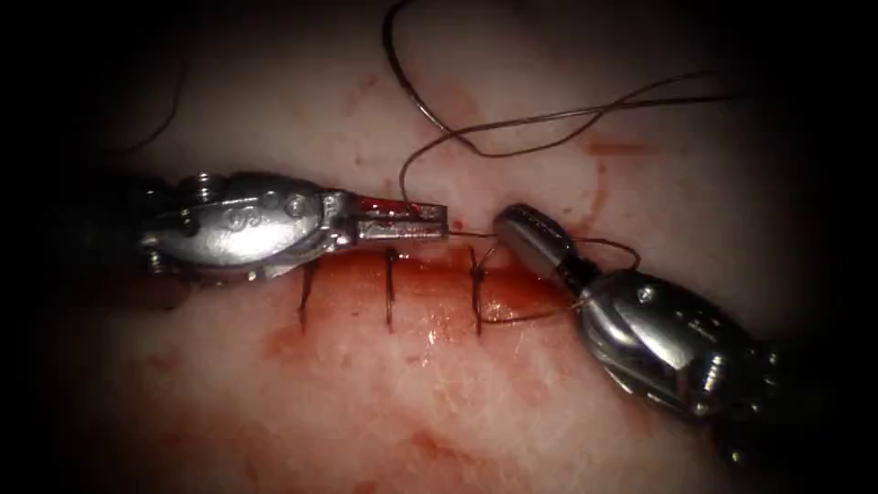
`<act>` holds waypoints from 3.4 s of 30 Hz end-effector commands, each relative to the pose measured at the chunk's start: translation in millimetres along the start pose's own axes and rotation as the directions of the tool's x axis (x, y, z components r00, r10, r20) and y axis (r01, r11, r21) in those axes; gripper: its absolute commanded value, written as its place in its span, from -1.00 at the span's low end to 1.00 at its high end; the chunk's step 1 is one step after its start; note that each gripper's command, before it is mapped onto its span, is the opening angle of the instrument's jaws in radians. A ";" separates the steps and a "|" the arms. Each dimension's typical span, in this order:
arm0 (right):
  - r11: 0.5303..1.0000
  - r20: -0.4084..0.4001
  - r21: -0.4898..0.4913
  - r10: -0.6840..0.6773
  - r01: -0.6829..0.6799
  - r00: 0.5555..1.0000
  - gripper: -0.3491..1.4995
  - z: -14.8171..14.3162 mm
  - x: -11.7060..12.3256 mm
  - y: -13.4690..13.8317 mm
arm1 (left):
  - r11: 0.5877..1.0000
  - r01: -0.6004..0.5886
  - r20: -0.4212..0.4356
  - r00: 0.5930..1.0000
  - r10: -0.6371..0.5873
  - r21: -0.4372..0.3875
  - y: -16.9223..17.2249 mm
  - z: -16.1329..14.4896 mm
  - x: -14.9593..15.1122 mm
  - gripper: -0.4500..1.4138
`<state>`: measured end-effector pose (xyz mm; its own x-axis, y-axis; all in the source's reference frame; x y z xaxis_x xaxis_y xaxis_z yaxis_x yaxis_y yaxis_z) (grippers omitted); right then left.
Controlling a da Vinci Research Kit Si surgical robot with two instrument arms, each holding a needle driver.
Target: Wound Closure
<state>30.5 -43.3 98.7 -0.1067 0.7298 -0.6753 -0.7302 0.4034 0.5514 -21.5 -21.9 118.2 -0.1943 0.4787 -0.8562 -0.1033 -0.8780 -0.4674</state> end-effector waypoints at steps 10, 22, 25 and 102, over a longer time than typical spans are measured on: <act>0.994 0.037 0.075 -0.081 0.078 0.996 -1.00 -1.6 -2.4 -3.0 | 0.998 0.026 0.008 1.000 -0.026 0.060 -9.6 0.5 0.8 -1.00; 0.985 0.071 0.145 -0.109 0.098 0.991 -1.00 -1.8 -4.3 -3.2 | 0.992 0.034 0.012 0.999 -0.036 0.124 -20.1 2.3 1.5 -1.00; 0.982 0.079 0.156 -0.118 0.104 0.990 -1.00 -2.1 -4.9 -3.5 | 0.990 0.035 0.012 0.999 -0.037 0.134 -22.2 2.4 1.5 -1.00; 0.941 0.131 0.331 -0.117 0.068 0.984 0.74 -1.3 1.2 -0.9 | 0.999 -0.037 -0.023 0.999 0.038 0.035 -13.8 1.1 16.0 -1.00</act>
<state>29.5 -43.4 96.3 0.0694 0.7450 -0.6634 -0.4705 0.6108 0.6368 -23.6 -2.3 110.3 -0.1760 0.4441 -0.8785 -0.1279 -0.8952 -0.4269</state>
